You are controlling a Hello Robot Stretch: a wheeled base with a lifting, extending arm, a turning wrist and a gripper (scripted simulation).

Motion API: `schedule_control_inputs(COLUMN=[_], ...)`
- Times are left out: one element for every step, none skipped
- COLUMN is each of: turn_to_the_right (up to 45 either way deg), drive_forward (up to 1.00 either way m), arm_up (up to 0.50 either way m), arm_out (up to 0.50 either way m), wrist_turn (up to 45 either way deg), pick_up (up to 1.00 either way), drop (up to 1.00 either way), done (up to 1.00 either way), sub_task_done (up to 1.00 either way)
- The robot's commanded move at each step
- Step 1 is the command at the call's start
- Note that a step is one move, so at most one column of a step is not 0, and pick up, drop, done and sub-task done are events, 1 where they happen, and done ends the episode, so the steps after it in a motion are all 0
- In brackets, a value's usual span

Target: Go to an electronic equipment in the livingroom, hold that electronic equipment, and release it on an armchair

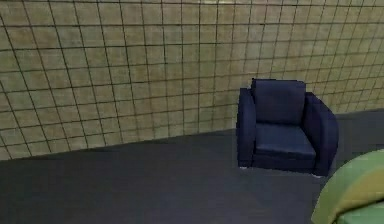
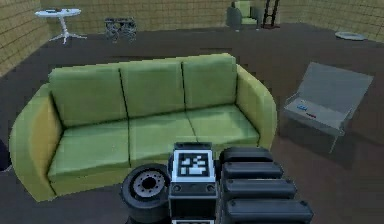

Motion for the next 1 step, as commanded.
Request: schedule_control_inputs(turn_to_the_right=[3.0], drive_forward=[0.00], arm_up=[0.00], arm_out=[0.00], wrist_turn=[0.0], pick_up=[0.00], drop=[0.00], done=[0.00], sub_task_done=[0.00])
